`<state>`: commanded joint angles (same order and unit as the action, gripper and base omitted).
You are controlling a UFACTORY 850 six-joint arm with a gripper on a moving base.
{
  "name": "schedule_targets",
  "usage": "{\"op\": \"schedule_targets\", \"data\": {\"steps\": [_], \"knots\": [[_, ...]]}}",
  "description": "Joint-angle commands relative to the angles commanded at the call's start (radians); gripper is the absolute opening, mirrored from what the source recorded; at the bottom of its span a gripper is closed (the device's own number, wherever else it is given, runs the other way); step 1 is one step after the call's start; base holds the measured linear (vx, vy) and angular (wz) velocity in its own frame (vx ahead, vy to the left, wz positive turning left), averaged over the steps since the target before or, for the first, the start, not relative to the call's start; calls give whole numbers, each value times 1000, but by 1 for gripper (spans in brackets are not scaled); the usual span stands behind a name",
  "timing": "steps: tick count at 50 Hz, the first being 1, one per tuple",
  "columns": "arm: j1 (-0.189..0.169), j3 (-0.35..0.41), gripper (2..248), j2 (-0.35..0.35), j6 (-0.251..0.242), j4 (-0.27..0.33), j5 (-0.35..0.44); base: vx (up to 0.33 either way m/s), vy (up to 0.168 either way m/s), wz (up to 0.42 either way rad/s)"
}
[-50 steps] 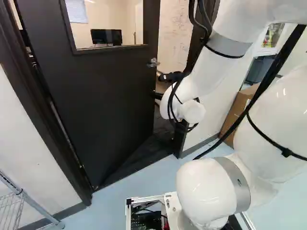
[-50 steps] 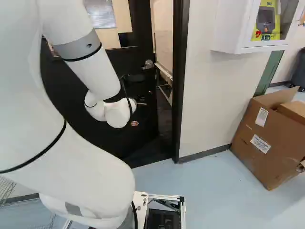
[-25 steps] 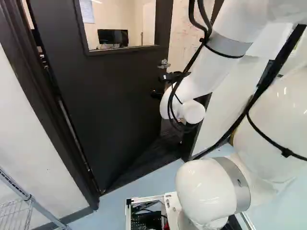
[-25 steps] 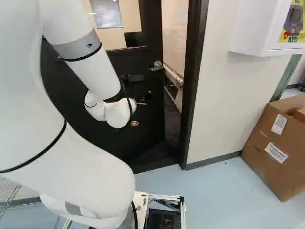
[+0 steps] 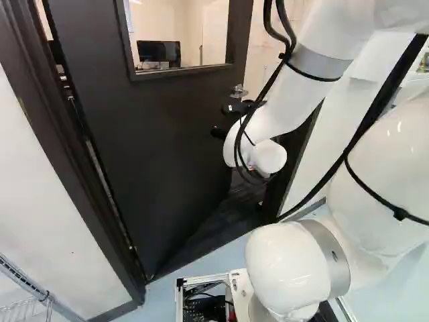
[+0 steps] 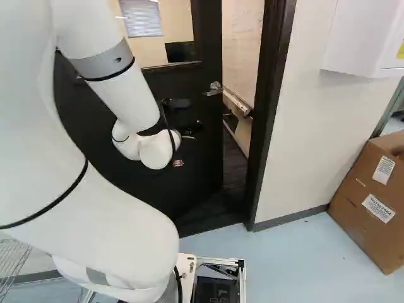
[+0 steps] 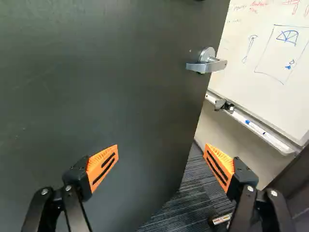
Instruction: Open the door and move inside
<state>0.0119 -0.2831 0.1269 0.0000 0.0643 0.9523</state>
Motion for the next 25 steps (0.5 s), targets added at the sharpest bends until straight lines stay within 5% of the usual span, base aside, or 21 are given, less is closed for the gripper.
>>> {"op": "schedule_targets", "data": {"steps": [25], "knots": [[0, 0, 247, 0, 0, 0, 0, 59, 66, -12]]}}
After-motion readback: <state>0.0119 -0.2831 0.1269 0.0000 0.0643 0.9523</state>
